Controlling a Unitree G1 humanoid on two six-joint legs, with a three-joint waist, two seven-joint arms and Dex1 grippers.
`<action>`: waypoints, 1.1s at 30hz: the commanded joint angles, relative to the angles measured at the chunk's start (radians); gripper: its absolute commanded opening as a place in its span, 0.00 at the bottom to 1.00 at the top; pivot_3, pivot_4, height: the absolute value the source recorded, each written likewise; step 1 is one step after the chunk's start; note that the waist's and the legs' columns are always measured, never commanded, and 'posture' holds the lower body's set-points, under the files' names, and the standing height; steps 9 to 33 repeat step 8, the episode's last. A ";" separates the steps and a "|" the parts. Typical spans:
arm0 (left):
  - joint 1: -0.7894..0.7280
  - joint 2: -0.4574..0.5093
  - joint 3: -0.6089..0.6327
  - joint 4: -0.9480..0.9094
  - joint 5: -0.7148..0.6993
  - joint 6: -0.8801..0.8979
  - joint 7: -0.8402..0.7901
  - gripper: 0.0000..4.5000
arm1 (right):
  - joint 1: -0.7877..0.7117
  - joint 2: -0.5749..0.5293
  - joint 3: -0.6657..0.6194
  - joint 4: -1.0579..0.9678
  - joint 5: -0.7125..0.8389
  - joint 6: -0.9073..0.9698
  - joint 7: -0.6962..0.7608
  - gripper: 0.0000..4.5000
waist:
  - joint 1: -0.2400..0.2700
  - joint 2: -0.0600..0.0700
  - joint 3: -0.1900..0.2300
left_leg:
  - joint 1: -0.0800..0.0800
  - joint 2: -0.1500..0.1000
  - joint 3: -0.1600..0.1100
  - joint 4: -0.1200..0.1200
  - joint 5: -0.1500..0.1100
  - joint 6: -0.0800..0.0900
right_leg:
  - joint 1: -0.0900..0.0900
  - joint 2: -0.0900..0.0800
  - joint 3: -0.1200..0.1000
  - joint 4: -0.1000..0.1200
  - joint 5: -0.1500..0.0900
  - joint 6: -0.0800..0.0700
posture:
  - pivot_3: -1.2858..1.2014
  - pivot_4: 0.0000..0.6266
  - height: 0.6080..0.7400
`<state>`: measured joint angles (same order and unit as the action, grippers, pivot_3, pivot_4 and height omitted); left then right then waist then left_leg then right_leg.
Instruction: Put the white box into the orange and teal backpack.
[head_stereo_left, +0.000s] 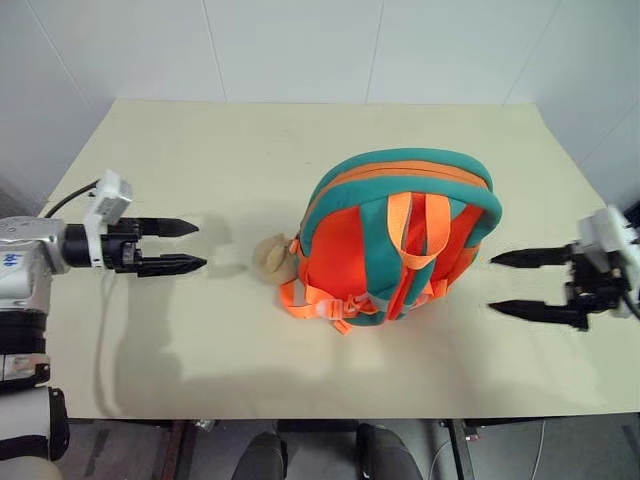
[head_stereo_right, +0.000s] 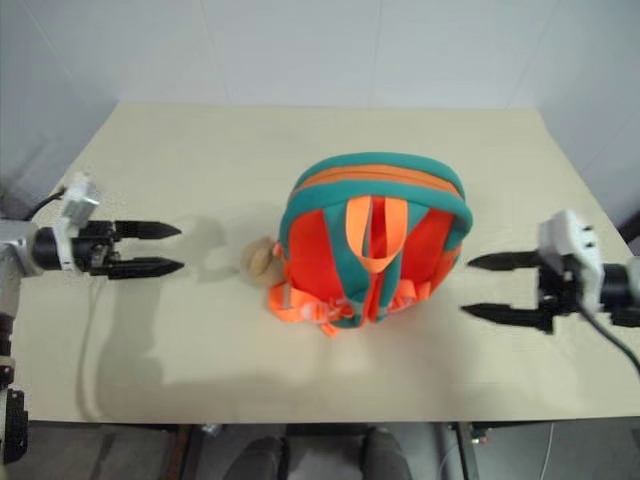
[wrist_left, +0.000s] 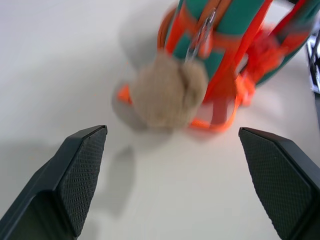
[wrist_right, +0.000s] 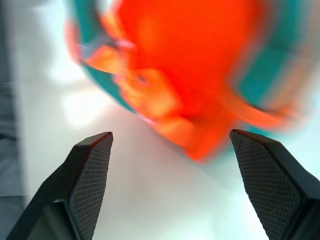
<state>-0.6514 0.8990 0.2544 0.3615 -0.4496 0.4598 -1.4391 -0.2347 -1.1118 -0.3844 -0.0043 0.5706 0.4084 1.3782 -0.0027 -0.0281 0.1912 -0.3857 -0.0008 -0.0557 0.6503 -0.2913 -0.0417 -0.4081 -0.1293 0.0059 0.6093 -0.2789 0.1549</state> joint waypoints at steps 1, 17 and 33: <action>0.040 -0.017 0.101 -0.052 -0.096 -0.060 -0.017 1.00 | -0.035 0.033 -0.059 0.080 -0.010 -0.071 -0.050 0.99 | -0.001 0.000 0.000 | 0.000 0.000 0.000 0.000 0.000 0.000 | 0.000 0.000 0.000 0.000 0.000 0.000 | 0.52 0.24 1.00; 0.196 0.052 0.147 -0.102 -0.125 -0.122 -0.114 1.00 | -0.057 0.045 -0.072 0.149 -0.016 -0.109 -0.088 0.99 | -0.012 0.000 0.000 | 0.000 0.000 0.001 -0.002 0.000 -0.001 | -0.001 0.000 0.001 0.000 0.000 0.000 | 0.52 0.24 1.00; 0.196 0.052 0.147 -0.102 -0.125 -0.122 -0.114 1.00 | -0.057 0.045 -0.072 0.149 -0.016 -0.109 -0.088 0.99 | -0.012 0.000 0.000 | 0.000 0.000 0.001 -0.002 0.000 -0.001 | -0.001 0.000 0.001 0.000 0.000 0.000 | 0.52 0.24 1.00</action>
